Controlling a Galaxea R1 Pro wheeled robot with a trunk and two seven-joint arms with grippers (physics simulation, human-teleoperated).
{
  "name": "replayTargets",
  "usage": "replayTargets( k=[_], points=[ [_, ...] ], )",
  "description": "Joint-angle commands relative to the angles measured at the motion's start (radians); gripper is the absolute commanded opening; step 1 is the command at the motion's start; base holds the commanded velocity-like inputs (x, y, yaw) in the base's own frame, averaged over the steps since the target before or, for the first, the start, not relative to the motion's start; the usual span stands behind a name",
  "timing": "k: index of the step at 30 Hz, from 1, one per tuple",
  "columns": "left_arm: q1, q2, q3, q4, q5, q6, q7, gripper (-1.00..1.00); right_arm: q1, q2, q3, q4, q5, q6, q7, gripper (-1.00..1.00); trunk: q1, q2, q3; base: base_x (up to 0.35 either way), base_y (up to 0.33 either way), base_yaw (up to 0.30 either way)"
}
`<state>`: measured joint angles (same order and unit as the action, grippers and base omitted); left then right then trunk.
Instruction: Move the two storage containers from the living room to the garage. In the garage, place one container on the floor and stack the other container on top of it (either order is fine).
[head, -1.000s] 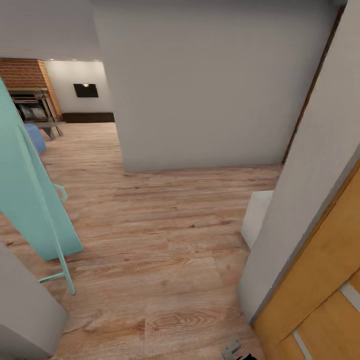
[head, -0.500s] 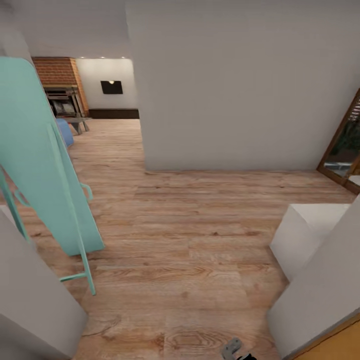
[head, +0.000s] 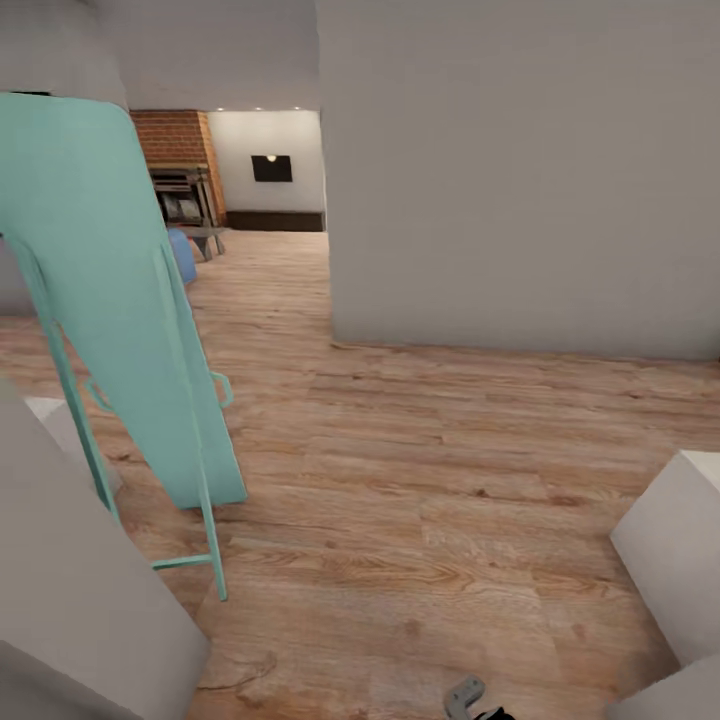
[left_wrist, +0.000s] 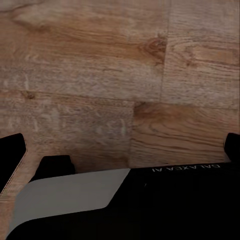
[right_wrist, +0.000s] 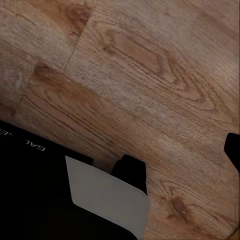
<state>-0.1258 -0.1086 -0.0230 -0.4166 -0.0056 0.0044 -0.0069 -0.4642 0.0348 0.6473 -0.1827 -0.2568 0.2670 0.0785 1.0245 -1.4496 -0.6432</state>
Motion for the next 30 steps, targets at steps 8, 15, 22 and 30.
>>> replayTargets(
  k=[8,15,22,30],
  points=[
    [0.0,0.0,-0.002,-0.001,-0.001,0.001,0.005,1.0,-0.001,-0.004,0.004,-0.003,-0.011,0.004,-0.001,1.0,0.001,0.0,-0.004,0.334,0.009,0.078],
    [0.0,0.0,-0.001,-0.001,-0.001,0.001,0.008,1.0,-0.001,-0.007,-0.28,-0.004,-0.01,0.003,-0.004,1.0,0.001,0.0,-0.004,0.334,0.0,0.002],
    [0.0,0.0,0.0,-0.001,-0.001,0.0,0.008,1.0,-0.001,-0.006,-0.425,-0.003,-0.007,0.003,-0.003,1.0,0.001,0.0,-0.004,0.334,0.0,0.0],
    [0.0,0.0,0.0,-0.001,-0.001,0.001,0.007,1.0,-0.001,-0.012,-0.44,-0.005,-0.008,-0.008,-0.007,1.0,0.001,0.0,-0.004,0.334,0.0,0.0]
  ],
)
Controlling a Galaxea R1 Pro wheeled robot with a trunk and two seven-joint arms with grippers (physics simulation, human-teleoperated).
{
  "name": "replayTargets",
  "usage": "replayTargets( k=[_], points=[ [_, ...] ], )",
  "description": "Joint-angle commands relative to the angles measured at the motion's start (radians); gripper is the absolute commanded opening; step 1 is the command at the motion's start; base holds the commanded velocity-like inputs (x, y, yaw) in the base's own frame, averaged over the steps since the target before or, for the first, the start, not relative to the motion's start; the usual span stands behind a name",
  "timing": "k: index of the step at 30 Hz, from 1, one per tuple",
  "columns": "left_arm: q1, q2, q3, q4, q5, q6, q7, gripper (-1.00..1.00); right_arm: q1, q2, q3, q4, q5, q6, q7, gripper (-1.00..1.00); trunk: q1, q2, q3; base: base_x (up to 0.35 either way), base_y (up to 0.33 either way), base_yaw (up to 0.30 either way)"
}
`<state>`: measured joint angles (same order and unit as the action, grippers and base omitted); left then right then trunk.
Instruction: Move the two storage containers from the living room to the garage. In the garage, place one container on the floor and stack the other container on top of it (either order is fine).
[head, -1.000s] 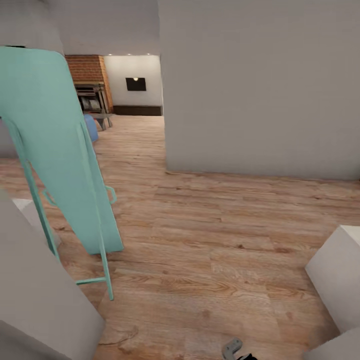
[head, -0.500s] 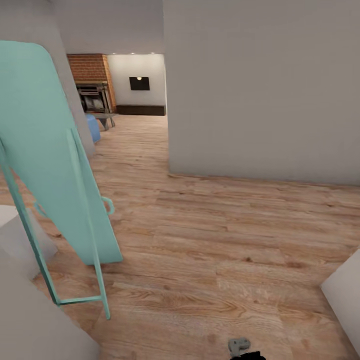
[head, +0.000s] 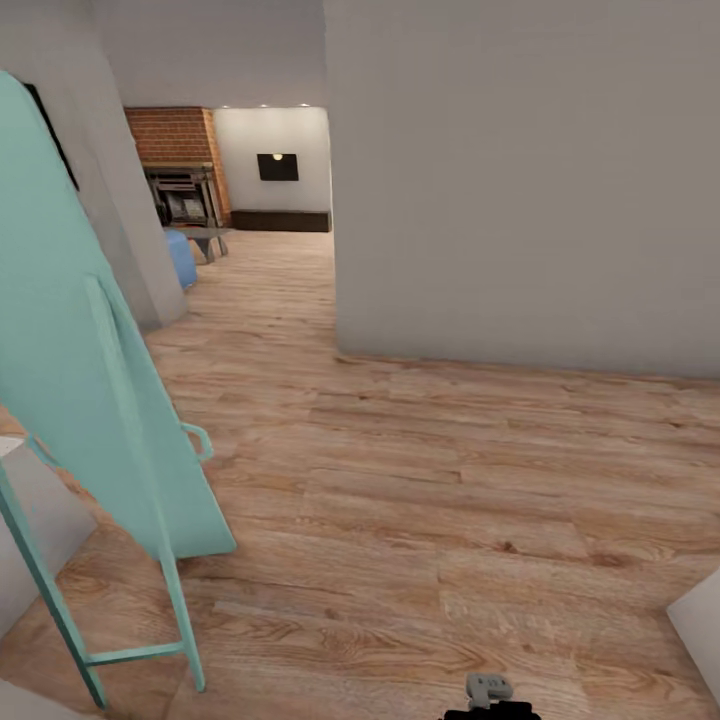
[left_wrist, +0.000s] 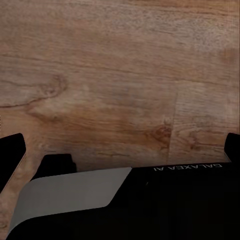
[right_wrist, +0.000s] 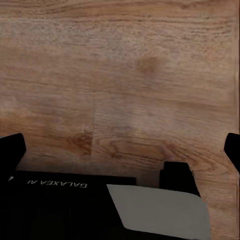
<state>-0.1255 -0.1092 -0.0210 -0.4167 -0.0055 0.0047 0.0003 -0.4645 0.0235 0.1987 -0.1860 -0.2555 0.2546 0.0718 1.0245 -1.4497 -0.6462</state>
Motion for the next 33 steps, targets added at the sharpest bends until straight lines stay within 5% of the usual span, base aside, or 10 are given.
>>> replayTargets(
  k=[1,12,16,21,33],
  points=[
    [0.0,0.0,-0.002,-0.001,-0.001,0.001,-0.001,1.0,0.0,-0.008,0.007,-0.002,-0.009,-0.006,-0.007,1.0,0.001,0.0,-0.001,0.334,0.0,0.0],
    [0.0,0.0,-0.002,-0.001,-0.001,0.001,0.001,1.0,0.0,-0.065,-0.002,0.001,0.0,-0.03,-0.063,1.0,0.001,0.0,-0.001,0.334,0.0,0.0],
    [0.0,0.0,-0.002,-0.001,-0.001,0.001,0.001,1.0,0.0,-0.208,-0.003,0.006,0.001,-0.031,-0.064,1.0,0.001,0.0,-0.001,0.334,0.0,0.0],
    [0.0,0.0,-0.003,-0.001,-0.001,0.001,0.001,1.0,0.0,-0.289,-0.005,0.008,0.001,-0.031,-0.061,1.0,0.001,0.0,-0.001,0.335,0.0,0.0],
    [0.0,0.0,-0.004,-0.001,-0.001,0.001,0.001,1.0,0.0,-0.3,-0.003,-0.003,-0.005,-0.029,-0.059,1.0,0.001,0.0,-0.001,0.317,-0.076,0.0]
  ],
)
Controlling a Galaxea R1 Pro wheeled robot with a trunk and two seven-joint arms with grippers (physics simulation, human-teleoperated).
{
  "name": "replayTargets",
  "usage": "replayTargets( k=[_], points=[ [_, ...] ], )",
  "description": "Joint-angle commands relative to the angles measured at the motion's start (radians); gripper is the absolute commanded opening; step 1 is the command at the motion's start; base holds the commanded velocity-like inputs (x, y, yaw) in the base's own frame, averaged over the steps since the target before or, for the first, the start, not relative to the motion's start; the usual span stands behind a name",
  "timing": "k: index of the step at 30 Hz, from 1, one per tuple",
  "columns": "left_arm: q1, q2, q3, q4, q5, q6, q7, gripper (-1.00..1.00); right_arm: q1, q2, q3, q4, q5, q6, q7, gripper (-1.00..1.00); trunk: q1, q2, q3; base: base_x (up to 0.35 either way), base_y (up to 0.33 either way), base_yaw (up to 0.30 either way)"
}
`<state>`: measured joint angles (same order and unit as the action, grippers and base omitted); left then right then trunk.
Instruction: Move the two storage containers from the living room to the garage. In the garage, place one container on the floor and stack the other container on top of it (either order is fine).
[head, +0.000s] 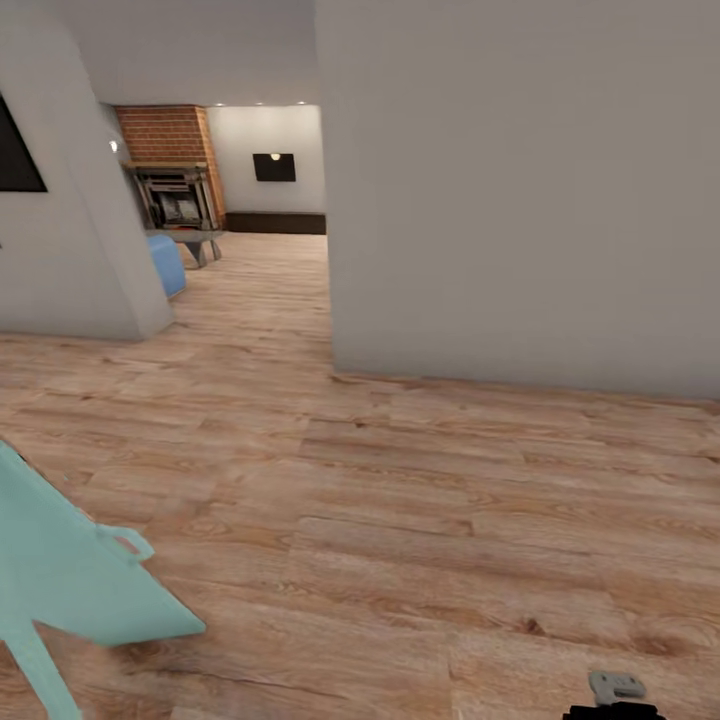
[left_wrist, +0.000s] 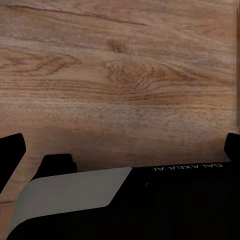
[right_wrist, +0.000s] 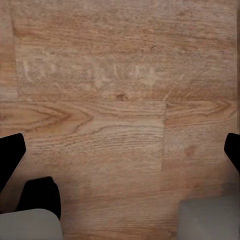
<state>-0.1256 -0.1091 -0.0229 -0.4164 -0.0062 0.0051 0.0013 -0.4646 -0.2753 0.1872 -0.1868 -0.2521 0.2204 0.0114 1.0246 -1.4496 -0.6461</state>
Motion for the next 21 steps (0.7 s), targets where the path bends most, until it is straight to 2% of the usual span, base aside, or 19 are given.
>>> replayTargets(
  k=[1,11,14,19,21],
  points=[
    [0.0,0.0,-0.002,-0.001,-0.001,0.001,0.0,1.0,0.0,-0.001,0.008,-0.004,-0.008,0.005,0.002,1.0,0.0,0.0,-0.001,0.271,-0.185,0.0],
    [0.0,0.0,-0.002,0.003,0.0,0.0,0.0,1.0,0.0,0.004,0.007,-0.012,-0.01,0.001,0.005,1.0,0.0,0.0,-0.001,0.258,-0.205,0.0],
    [0.0,0.0,-0.001,0.004,0.0,0.001,0.0,1.0,0.0,0.012,0.007,-0.013,-0.01,0.001,0.006,1.0,0.0,0.0,-0.001,0.255,-0.21,0.0],
    [0.0,0.0,0.001,0.005,0.001,0.0,0.0,1.0,0.0,0.049,0.008,-0.013,-0.01,-0.001,0.007,1.0,0.0,0.0,-0.001,0.27,-0.175,0.0],
    [0.0,0.0,0.001,0.005,0.001,0.0,0.0,1.0,0.0,0.055,0.009,-0.013,-0.01,-0.001,0.007,1.0,0.0,0.0,-0.001,0.313,-0.058,0.0]
  ],
)
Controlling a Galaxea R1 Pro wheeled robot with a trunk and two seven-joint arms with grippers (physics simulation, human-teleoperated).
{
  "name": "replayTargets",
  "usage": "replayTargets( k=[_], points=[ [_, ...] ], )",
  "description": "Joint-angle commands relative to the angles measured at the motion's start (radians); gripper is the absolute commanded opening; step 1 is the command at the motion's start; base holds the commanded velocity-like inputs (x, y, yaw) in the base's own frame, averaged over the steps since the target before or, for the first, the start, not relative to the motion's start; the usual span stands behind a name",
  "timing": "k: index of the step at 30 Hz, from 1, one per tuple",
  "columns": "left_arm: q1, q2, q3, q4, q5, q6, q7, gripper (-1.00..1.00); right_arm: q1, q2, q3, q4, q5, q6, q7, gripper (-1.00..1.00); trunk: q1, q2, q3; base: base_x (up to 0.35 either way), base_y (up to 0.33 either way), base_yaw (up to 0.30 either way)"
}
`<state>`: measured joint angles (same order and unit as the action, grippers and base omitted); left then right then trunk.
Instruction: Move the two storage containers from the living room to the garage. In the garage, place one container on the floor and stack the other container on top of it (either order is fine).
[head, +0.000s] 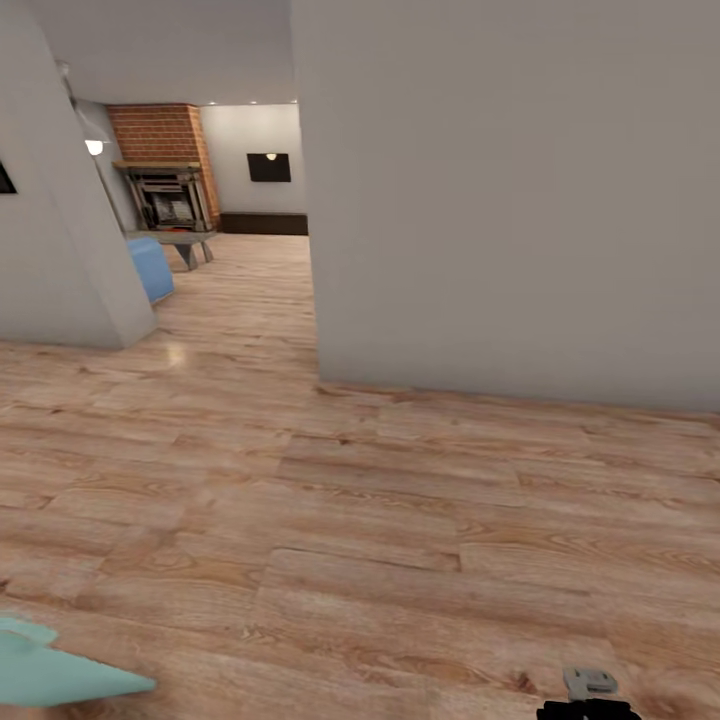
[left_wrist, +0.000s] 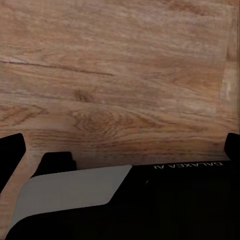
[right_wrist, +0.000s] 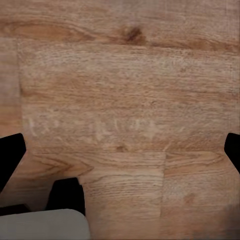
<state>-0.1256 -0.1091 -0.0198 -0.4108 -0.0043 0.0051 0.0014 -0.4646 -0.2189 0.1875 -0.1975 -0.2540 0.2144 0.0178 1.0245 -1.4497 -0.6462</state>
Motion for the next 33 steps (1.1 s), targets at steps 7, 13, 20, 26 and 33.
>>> replayTargets(
  k=[7,13,20,26,33],
  points=[
    [0.0,0.0,-0.002,0.0,0.0,0.001,0.0,1.0,0.0,0.009,0.008,-0.002,-0.008,0.005,0.001,1.0,0.001,0.0,-0.001,0.33,-0.008,0.0],
    [0.0,0.0,-0.001,0.0,0.001,0.001,0.0,1.0,0.0,0.009,0.009,-0.002,-0.008,0.005,0.001,1.0,0.001,0.0,-0.001,0.333,0.0,0.0],
    [0.0,0.0,-0.001,0.0,0.0,0.001,0.0,1.0,0.0,0.08,0.011,0.0,-0.001,0.005,0.002,1.0,0.001,0.0,-0.001,0.333,0.0,0.0],
    [0.0,0.0,-0.001,0.0,0.0,0.001,0.0,1.0,0.0,0.107,0.01,0.0,0.002,0.005,0.002,1.0,0.001,0.0,-0.001,0.333,0.0,0.0],
    [0.0,0.0,-0.001,0.0,0.0,0.001,0.0,1.0,0.0,0.108,0.01,0.0,0.002,0.005,0.002,1.0,0.001,0.0,-0.001,0.333,0.0,0.0]
  ],
)
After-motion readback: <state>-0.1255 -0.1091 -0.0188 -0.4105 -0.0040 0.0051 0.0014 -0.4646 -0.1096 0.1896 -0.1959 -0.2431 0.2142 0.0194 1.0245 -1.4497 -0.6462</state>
